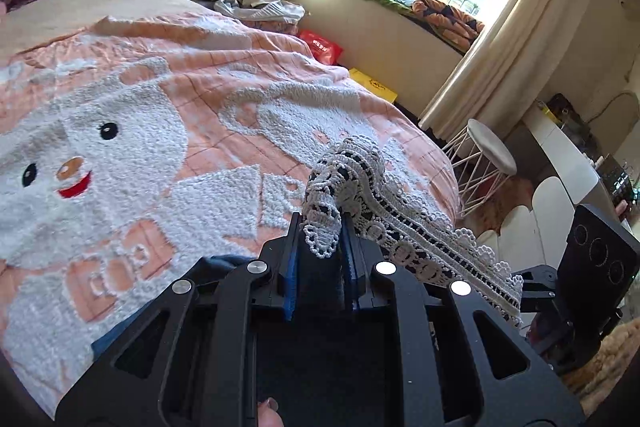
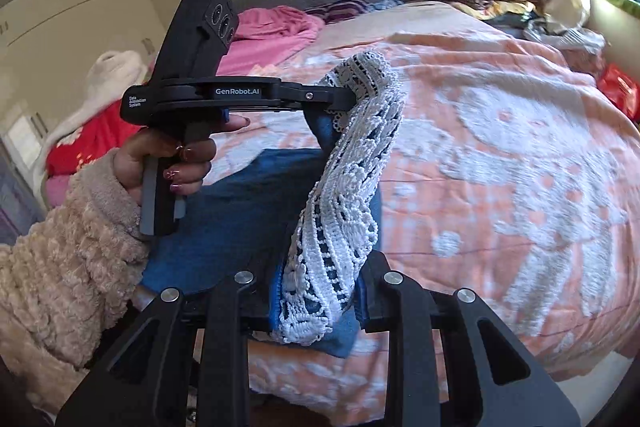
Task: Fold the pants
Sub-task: 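Lift the lace edge with both grippers and fold it over the denim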
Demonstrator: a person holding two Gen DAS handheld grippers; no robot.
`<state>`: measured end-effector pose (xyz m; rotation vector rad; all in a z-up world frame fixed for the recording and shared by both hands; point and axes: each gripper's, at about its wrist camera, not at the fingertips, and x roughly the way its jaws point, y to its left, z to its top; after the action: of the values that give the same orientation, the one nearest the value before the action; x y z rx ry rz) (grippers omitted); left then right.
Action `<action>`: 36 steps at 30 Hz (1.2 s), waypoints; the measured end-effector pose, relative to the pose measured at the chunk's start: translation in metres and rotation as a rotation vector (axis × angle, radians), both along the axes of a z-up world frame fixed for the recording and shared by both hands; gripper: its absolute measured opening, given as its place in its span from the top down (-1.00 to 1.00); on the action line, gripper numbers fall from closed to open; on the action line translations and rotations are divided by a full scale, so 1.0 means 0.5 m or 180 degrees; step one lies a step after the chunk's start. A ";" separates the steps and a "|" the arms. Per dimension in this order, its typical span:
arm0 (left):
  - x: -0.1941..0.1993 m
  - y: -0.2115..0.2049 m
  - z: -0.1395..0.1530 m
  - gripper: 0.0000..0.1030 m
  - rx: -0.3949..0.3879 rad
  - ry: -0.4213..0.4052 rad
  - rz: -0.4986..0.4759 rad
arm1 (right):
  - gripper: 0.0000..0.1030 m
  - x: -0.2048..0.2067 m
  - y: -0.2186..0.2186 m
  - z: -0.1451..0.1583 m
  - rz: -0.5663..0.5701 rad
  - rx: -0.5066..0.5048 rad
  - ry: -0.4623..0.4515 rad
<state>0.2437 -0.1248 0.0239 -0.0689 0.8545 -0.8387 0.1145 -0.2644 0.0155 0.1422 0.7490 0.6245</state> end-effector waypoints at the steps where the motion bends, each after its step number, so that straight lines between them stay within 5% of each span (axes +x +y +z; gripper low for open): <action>1: -0.009 0.023 -0.002 0.78 -0.0007 0.0012 0.0052 | 0.51 0.000 0.019 0.000 0.0063 -0.0027 -0.0015; 10: -0.006 0.159 -0.077 0.72 -0.0319 0.0472 0.0670 | 0.48 0.017 0.196 -0.069 0.0449 -0.0415 0.0166; 16: -0.028 0.297 -0.094 -0.08 -0.1150 0.0886 0.1168 | 0.44 -0.022 0.267 -0.084 0.0571 -0.0878 -0.0068; 18: -0.034 0.334 -0.100 -0.20 -0.1356 0.1040 0.1270 | 0.38 -0.040 0.298 -0.084 0.0670 -0.1105 -0.0252; 25: -0.054 0.351 -0.114 -0.38 -0.1299 0.1321 0.1246 | 0.09 -0.082 0.372 -0.109 0.1080 -0.1197 -0.0342; 31: -0.044 0.307 -0.127 -0.38 -0.0849 0.1270 0.1247 | -0.10 -0.115 0.354 -0.090 0.1115 -0.0903 -0.0326; 35: -0.028 0.254 -0.140 0.53 -0.0219 0.1123 0.1296 | -0.12 -0.121 0.299 -0.074 0.0876 -0.0771 -0.0310; 36: -0.028 0.248 -0.141 0.53 -0.0144 0.1094 0.1297 | -0.12 -0.122 0.287 -0.073 0.0833 -0.0764 -0.0286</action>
<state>0.2294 -0.0008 -0.0464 -0.4230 1.0971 -0.4664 0.0535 -0.1209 -0.0209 -0.2069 0.7554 0.7780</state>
